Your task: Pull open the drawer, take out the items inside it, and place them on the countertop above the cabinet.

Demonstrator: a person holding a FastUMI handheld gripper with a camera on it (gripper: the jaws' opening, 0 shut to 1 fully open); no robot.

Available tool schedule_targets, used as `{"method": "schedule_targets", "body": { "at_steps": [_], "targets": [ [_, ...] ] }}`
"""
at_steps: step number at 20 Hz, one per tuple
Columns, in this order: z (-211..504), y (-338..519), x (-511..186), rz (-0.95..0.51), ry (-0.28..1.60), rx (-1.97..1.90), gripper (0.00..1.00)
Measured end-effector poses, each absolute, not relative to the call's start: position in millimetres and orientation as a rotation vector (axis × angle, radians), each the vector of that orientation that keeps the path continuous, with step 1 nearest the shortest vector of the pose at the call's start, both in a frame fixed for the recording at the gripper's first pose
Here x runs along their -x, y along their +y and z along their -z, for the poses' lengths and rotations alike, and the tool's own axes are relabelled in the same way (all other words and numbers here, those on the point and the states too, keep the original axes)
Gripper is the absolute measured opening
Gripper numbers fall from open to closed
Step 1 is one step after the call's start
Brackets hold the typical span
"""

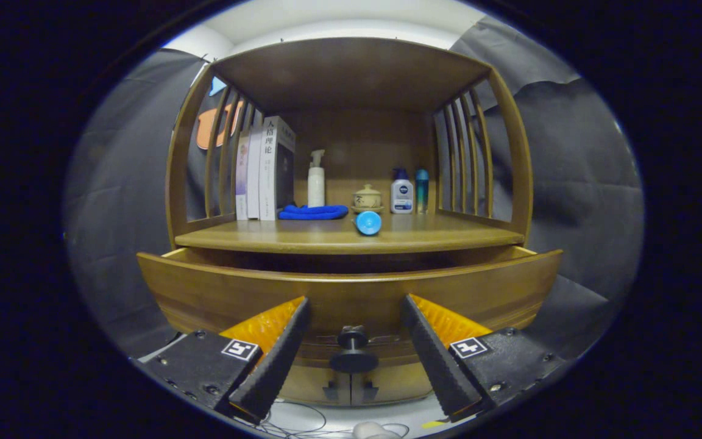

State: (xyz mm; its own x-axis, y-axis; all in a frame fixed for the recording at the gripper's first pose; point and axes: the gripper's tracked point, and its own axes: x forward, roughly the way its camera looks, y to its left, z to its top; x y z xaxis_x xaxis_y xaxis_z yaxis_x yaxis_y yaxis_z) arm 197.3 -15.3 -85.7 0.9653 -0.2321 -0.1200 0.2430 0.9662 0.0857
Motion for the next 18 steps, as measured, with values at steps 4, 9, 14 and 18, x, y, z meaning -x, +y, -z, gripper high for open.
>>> {"method": "schedule_targets", "body": {
  "at_steps": [4, 9, 14, 18],
  "targets": [
    [84, -21, -224, 0.245, 0.104, -0.096, 1.00],
    [85, -26, -247, 0.245, 0.062, -0.075, 1.00],
    [84, -29, -249, 0.236, 0.073, -0.070, 0.99],
    [66, -36, -230, 0.232, 0.059, -0.095, 1.00]
  ]
}}
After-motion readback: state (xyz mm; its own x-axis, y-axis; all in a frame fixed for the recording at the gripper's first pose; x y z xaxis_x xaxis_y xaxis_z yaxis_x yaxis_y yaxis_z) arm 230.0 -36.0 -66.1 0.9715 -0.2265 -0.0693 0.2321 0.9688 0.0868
